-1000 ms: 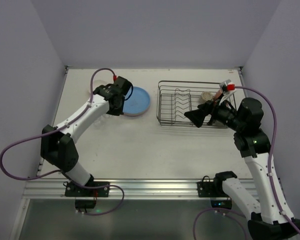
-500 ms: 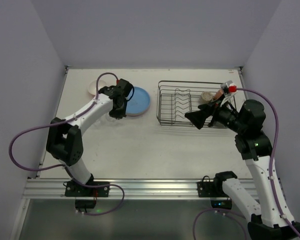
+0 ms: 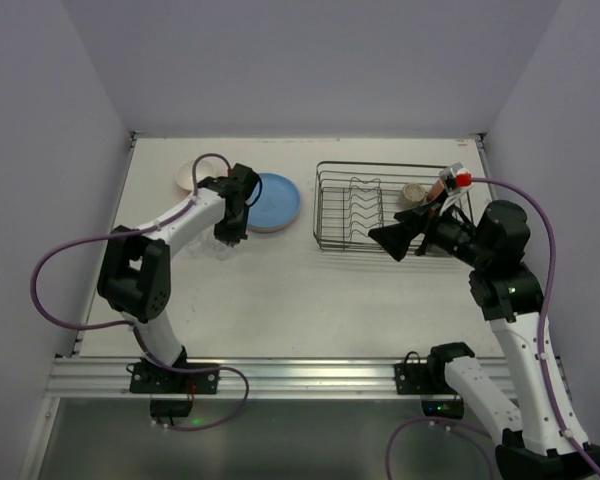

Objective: Unload the mixed dishes from the dish rack

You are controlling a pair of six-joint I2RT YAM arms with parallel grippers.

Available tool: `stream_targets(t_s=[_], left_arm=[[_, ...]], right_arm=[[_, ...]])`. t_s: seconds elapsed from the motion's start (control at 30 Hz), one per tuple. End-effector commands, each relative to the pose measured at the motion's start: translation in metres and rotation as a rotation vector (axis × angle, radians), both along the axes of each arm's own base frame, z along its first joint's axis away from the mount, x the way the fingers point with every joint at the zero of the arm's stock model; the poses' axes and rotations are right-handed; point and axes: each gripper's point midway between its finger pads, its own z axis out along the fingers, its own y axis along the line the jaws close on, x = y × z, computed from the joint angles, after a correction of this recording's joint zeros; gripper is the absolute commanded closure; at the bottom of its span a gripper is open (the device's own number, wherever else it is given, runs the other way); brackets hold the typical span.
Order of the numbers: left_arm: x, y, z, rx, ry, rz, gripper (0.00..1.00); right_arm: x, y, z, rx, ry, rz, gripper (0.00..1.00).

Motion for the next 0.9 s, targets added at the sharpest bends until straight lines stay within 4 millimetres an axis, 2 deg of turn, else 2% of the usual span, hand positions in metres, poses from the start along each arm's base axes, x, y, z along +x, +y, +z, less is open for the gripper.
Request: stream_targets(t_s=[0.0, 0.23, 0.63, 0.73, 0.77, 0.83, 0.87], left_arm=[[0.009, 0.003, 0.000, -0.014, -0.020, -0.010, 0.98], [0.010, -0.006, -0.005, -0.052, -0.010, -0.024, 0.97], [0.016, -0.003, -0.009, -0.030, -0.014, -0.009, 0.92], [0.017, -0.004, -0.007, -0.037, -0.027, -0.002, 0.82], [0.018, -0.004, -0.004, -0.041, -0.036, -0.002, 0.71], [0.019, -0.005, 0.000, -0.050, -0.052, 0.001, 0.63], [0.020, -0.007, 0.006, -0.062, -0.068, -0.003, 0.51]], right_arm=[[-0.001, 0.002, 0.007, -0.001, -0.045, 0.016, 0.01], [-0.002, 0.002, 0.005, -0.003, -0.045, 0.018, 0.01], [-0.003, 0.002, 0.004, -0.006, -0.044, 0.018, 0.01], [-0.002, 0.002, 0.004, -0.006, -0.044, 0.017, 0.01], [-0.003, 0.003, 0.003, -0.007, -0.044, 0.020, 0.01], [-0.002, 0.003, 0.002, -0.008, -0.040, 0.021, 0.01], [0.000, 0.003, 0.001, -0.010, -0.033, 0.017, 0.01]])
